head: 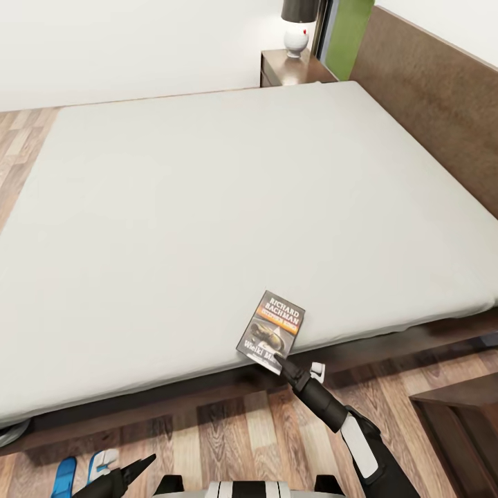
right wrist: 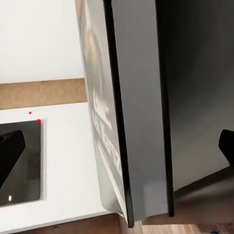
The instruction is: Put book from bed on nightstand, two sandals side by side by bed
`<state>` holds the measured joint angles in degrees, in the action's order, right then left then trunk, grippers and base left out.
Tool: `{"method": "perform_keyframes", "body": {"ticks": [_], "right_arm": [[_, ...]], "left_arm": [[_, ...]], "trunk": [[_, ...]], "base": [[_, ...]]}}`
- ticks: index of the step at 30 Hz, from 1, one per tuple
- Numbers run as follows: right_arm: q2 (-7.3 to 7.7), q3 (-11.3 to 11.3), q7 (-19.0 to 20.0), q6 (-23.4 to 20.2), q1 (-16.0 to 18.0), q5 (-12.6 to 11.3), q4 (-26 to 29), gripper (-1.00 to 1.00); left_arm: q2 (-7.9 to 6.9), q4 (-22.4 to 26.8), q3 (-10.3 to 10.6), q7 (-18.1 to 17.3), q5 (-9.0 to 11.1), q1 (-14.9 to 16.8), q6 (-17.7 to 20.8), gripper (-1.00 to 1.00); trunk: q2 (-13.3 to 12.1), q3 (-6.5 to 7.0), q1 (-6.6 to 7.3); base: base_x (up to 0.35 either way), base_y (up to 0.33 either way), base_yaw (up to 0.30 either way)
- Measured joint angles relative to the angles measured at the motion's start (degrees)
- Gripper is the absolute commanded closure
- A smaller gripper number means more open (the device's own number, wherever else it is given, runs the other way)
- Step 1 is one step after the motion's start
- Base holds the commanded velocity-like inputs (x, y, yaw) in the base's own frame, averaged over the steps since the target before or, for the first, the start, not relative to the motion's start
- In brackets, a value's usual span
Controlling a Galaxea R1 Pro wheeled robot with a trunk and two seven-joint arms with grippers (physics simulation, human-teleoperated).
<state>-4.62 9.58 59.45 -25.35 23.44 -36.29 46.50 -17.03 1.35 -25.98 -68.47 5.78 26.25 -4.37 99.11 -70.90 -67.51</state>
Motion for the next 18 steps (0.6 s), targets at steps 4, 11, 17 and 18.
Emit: {"method": "perform_keyframes", "body": {"ticks": [4, 11, 17, 18], "right_arm": [[0.01, 0.0, 0.0, 0.0, 0.0, 0.0, 0.0, -1.0], [0.02, 0.0, 0.0, 0.0, 0.0, 0.0, 0.0, -1.0], [0.01, 0.0, -0.1, 0.0, 0.0, 0.0, 0.0, -1.0], [0.01, 0.0, -0.1, 0.0, 0.0, 0.0, 0.0, 1.0]], "left_arm": [[0.0, 0.0, 0.0, 0.0, 0.0, 0.0, 0.0, -1.0], [0.0, 0.0, 0.0, 0.0, 0.0, 0.0, 0.0, -1.0], [0.0, 0.0, 0.0, 0.0, 0.0, 0.0, 0.0, -1.0], [0.0, 0.0, 0.0, 0.0, 0.0, 0.0, 0.0, -1.0]], "trunk": [[0.0, 0.0, -0.01], [0.0, 0.0, -0.01], [0.0, 0.0, -0.01], [0.0, 0.0, -0.01]], "base": [[0.024, 0.0, 0.0], [0.003, 0.0, 0.0], [0.0, 0.0, 0.0], [0.0, 0.0, 0.0]]}}
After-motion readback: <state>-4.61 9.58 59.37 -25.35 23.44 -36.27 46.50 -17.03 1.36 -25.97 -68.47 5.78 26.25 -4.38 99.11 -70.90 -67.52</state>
